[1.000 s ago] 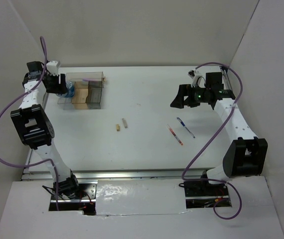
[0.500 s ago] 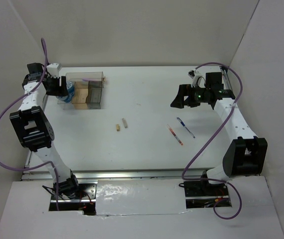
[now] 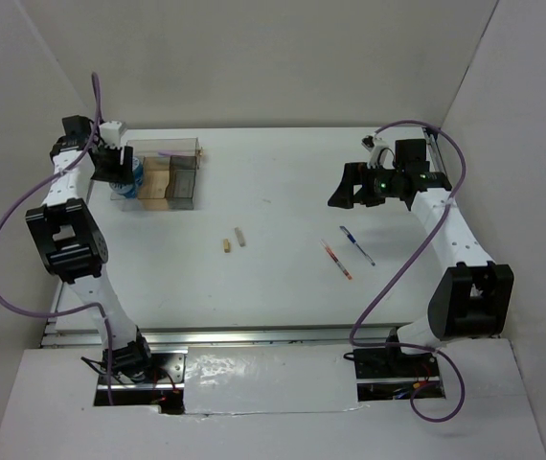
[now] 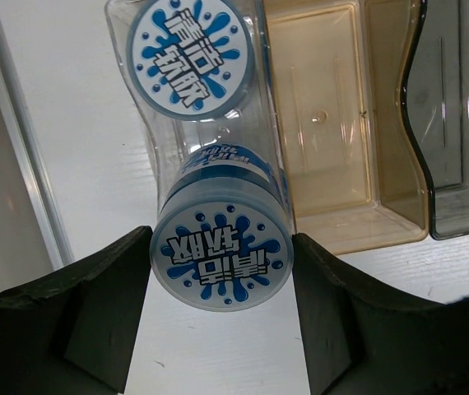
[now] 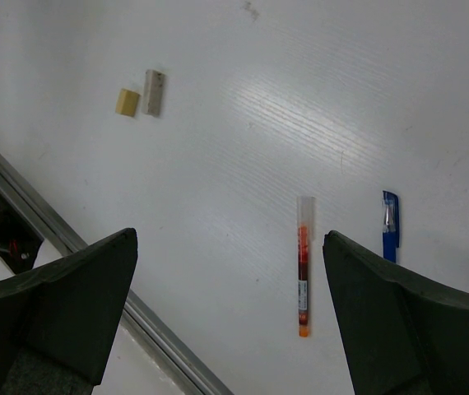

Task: Sort the stationery into containers
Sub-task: Place the stationery in the storage box.

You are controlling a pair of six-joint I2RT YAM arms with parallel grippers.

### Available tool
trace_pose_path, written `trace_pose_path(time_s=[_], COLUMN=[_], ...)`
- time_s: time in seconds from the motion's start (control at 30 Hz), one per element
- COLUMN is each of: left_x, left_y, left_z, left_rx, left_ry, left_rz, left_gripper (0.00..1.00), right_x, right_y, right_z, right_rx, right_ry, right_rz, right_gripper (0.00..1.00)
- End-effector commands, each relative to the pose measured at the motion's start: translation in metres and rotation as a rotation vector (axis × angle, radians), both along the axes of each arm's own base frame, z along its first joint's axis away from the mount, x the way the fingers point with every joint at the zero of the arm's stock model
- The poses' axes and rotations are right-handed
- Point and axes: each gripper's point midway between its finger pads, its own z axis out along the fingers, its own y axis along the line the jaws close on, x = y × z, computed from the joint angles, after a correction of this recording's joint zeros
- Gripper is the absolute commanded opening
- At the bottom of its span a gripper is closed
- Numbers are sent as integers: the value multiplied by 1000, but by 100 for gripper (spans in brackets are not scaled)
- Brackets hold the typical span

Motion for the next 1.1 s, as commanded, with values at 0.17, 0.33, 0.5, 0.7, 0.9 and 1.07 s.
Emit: trace_pose_path(time_s=[0.17,0.33,0.5,0.7,0.9,1.07], left_x=[15,16,14,-36,-87,-111], left_y=[-11,-11,-23,-134,-225,-257], left_z=[13,44,102,114,59,14], left_rx=[23,-10,-92,-126,-135,-270], left_ry=[-36,-140,-324,-312,-154,-9], left_rz=[-43,-19,-36,-388,-473,-310], left_gripper=[70,96,83,51,51,59], right_x=[4,4,4,3,5,4], right_y=[3,3,4,6,4,2], right_z=[7,7,8,5,3,1], right_rx=[-13,-15,-16,-23,-35,-42], right_ry=[-33,-33,-35,-32,-31,-29], right_rz=[18,16,18,17,9,-1], right_gripper=[100,100,100,100,100,100])
